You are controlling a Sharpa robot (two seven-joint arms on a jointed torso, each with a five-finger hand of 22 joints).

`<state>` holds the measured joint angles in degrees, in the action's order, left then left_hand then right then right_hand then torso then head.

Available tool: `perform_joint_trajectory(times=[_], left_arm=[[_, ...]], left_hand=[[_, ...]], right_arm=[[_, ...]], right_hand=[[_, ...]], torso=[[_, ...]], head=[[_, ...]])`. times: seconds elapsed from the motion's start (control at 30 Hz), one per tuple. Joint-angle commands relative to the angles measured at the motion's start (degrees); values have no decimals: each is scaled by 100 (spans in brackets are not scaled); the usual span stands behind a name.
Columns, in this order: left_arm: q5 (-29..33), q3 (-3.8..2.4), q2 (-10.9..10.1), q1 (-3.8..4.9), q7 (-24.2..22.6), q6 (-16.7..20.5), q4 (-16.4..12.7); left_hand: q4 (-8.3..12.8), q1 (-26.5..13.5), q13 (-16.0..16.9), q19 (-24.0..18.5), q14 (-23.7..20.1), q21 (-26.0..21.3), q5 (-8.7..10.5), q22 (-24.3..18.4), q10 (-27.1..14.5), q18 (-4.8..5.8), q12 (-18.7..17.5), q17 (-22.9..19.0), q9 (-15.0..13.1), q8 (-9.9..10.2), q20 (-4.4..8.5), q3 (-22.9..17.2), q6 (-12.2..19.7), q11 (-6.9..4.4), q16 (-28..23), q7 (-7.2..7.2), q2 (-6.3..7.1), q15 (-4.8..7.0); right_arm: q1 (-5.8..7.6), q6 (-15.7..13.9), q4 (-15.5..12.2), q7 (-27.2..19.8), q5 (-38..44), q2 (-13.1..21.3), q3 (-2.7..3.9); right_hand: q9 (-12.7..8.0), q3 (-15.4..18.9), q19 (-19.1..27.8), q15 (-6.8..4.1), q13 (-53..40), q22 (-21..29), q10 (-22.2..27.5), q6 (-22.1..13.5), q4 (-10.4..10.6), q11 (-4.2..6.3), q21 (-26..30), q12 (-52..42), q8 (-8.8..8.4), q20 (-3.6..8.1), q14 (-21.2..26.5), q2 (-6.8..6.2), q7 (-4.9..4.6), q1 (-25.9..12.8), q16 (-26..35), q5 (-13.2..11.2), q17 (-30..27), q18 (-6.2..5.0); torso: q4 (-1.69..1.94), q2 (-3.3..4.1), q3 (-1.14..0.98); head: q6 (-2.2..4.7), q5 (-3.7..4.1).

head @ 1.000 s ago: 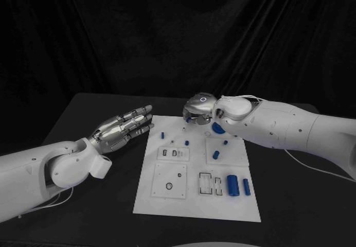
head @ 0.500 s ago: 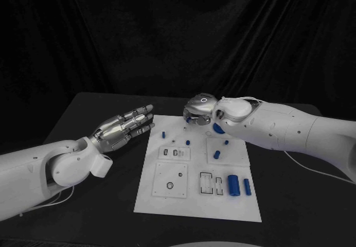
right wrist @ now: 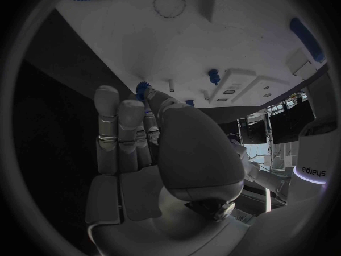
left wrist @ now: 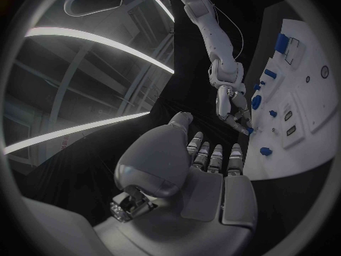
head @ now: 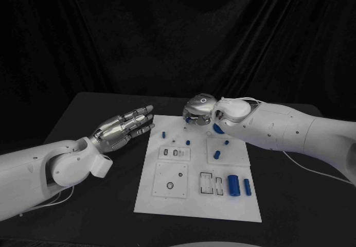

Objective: Assemble the parts on the task board

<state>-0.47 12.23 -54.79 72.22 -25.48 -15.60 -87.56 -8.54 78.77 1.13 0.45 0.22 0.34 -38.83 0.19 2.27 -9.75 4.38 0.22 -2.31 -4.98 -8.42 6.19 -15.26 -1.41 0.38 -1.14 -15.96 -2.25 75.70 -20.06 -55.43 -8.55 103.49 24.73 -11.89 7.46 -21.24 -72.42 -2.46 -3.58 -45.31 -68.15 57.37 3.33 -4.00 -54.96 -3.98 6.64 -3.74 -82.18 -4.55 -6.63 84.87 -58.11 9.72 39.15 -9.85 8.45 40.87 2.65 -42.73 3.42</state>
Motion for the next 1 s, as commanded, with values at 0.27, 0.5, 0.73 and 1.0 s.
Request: perform_joint_trajectory(times=[0.27, 0.5, 0.73, 1.0], left_arm=[[6, -5, 12, 7, -14, -50, 0], [6, -5, 17, 7, -9, -61, 23], [6, -5, 6, 7, -8, -56, 43], [6, -5, 11, 7, 25, -37, 46]], left_hand=[[1, -31, 7, 8, 26, -5, -20, 6, 5, -44, 20, 6, -11, -49, -46, -53, -59, 47, 12, -2, -27, -34], [3, -32, 6, 8, 25, -5, -19, 6, 2, -44, 17, 5, -10, -48, -47, -55, -54, 50, 11, -5, -24, -35], [4, -33, 5, 7, 25, -6, -18, 6, 0, -44, 14, 5, -10, -50, -49, -56, -54, 51, 10, -7, -22, -36], [7, -35, 5, 8, 25, -5, -17, 6, -2, -45, 14, 5, -11, -54, -51, -59, -63, 53, 11, -9, -18, -37]], right_arm=[[-20, 268, 49, 303, 14, -4, 4], [-23, -26, 43, 307, 14, 40, 4], [50, -482, -126, 333, -54, 238, 4], [456, -507, -974, 589, -630, 979, 3]], right_hand=[[-154, -24, 106, -16, 7, -82, 1015, -663, 103, 27, 13, 43, -301, 20, 91, -246, 147, -160, 103, -62, -68, 79], [-342, 262, 176, -20, -3, -90, 1745, -1510, 29, 47, 114, 17, -306, 20, 151, -213, 486, -204, 149, -137, -87, 67], [-331, 373, 185, -48, -17, -141, 1807, -1444, 15, 112, 119, -44, -256, 32, 171, -158, 430, -219, 139, -135, -52, 70], [-309, 391, 214, -74, -174, -224, 850, -1208, 61, 144, 150, -752, -172, 62, 196, -79, 239, -201, 119, -93, 10, 70]], torso=[[-15, -5, -6], [-17, -8, -3], [-24, -14, 0], [-38, -27, -4]], head=[[-18, -14], [1, -8], [38, -15], [99, 14]])
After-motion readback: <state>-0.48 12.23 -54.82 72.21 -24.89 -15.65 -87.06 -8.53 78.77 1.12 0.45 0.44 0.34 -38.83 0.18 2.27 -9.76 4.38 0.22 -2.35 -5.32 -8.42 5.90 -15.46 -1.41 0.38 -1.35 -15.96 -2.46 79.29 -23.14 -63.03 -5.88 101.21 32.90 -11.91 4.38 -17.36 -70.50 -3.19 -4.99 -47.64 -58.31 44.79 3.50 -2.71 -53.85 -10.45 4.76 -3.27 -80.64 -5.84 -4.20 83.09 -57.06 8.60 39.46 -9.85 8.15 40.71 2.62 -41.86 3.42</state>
